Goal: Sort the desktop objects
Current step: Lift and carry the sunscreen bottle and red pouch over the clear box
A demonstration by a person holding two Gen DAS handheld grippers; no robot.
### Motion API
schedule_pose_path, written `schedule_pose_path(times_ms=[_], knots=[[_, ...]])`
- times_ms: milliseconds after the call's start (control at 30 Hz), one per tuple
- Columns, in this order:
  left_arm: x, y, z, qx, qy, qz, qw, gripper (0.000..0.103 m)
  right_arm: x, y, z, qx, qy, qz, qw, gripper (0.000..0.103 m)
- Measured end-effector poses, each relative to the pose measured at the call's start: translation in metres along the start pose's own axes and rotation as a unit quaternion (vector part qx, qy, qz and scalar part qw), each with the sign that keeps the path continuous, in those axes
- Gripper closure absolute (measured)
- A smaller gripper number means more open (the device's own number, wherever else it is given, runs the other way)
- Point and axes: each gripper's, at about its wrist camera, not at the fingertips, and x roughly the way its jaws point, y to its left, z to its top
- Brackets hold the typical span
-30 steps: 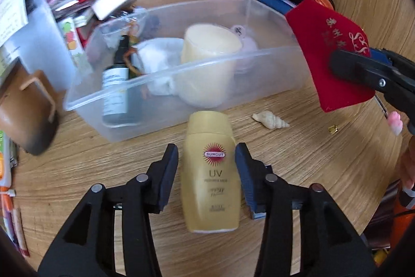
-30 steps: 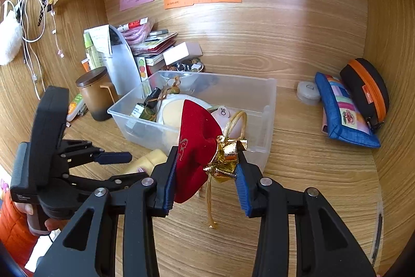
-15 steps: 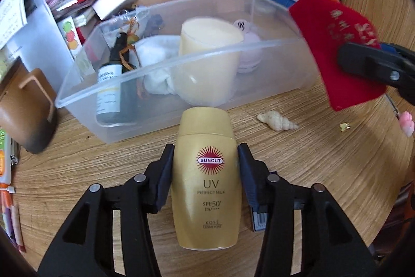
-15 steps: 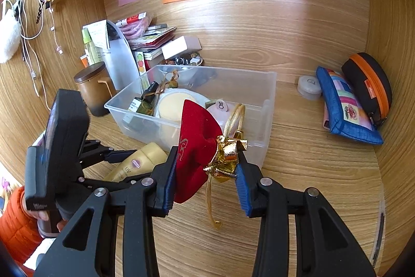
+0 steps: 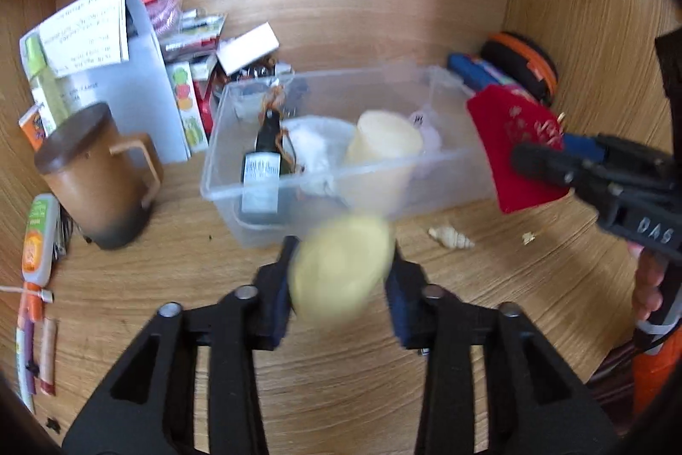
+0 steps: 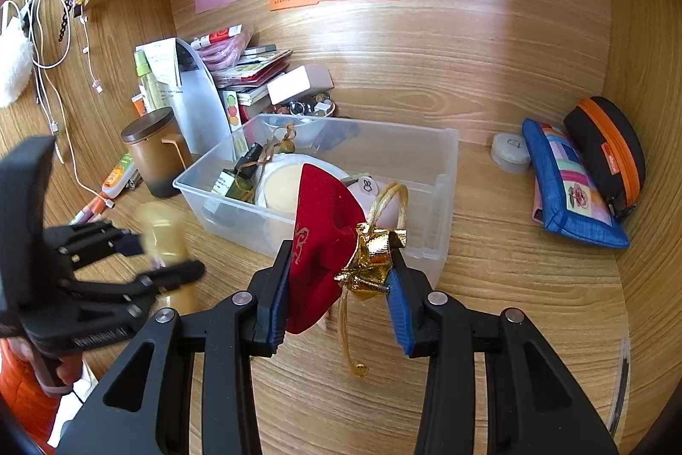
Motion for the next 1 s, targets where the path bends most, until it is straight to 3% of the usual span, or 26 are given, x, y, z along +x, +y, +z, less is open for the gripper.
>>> schedule_pose_path(times_ms=[200, 533, 1000], knots=[[0.014, 0.008, 0.009, -0.003, 0.016, -0.008, 0.9998, 0.077, -0.002, 0.004, 0.005, -0.004, -0.007, 0.001, 1.000, 0.067], [0.001, 0.013, 0.014, -0.019, -0.010, -0.016, 0.9996, 0.077, 0.003, 0.000, 0.008, -0.001, -0.002, -0.003, 1.000, 0.067], [-0.030, 0.021, 0.085, -0.009, -0.074, -0.022, 0.9969, 0.077, 0.001, -0.006, 0.037, -0.013, -0.030, -0.022, 0.999, 0.067]])
